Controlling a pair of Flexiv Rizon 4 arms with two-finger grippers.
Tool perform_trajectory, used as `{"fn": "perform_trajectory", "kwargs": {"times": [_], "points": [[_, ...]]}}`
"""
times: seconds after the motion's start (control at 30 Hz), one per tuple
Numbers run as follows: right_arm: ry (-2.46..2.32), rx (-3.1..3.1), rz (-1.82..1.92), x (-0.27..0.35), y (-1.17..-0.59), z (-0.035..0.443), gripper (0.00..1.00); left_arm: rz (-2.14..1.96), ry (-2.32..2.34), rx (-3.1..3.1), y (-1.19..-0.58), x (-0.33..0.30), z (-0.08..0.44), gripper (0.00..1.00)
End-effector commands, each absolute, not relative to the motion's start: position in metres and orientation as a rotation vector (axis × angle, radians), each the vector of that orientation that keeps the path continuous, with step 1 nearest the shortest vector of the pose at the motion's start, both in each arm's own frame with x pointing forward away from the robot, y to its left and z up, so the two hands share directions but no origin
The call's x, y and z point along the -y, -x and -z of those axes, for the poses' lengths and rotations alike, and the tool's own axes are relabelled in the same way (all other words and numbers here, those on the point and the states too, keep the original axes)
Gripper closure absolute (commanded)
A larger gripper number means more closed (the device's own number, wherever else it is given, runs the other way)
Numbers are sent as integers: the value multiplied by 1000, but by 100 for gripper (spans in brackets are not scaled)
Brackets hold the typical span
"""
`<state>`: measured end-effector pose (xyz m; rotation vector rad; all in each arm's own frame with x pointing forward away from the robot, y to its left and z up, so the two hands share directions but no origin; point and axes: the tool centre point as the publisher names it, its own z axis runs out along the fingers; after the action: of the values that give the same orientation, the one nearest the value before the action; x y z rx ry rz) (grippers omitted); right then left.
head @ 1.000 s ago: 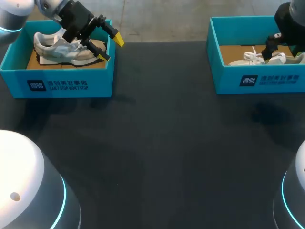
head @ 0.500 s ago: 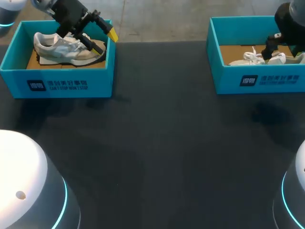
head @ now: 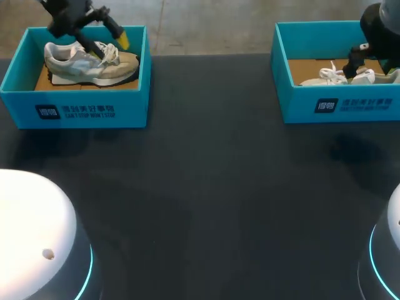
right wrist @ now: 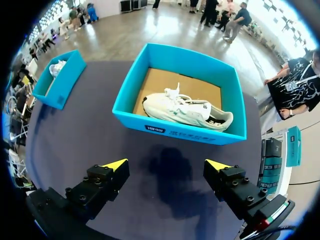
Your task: Take the shoe out of the shoebox, open the shoe tongue, remove and reinsert the insole, then place the shoe into the shoebox
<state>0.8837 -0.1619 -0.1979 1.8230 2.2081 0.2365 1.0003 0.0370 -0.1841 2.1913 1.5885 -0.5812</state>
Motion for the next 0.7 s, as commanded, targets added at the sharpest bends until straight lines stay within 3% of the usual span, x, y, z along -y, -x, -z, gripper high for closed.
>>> {"fn": "perform_trajectory", "kwargs": {"times": [0.03, 0.7], "points": [[-1822, -2210, -240, 163, -884, 198, 0, 514, -2223, -1658, -1005, -58, 174, 0], [-1822, -2210, -240, 163, -884, 198, 0, 52, -2264, -2009, -1040, -161, 188, 0]]}}
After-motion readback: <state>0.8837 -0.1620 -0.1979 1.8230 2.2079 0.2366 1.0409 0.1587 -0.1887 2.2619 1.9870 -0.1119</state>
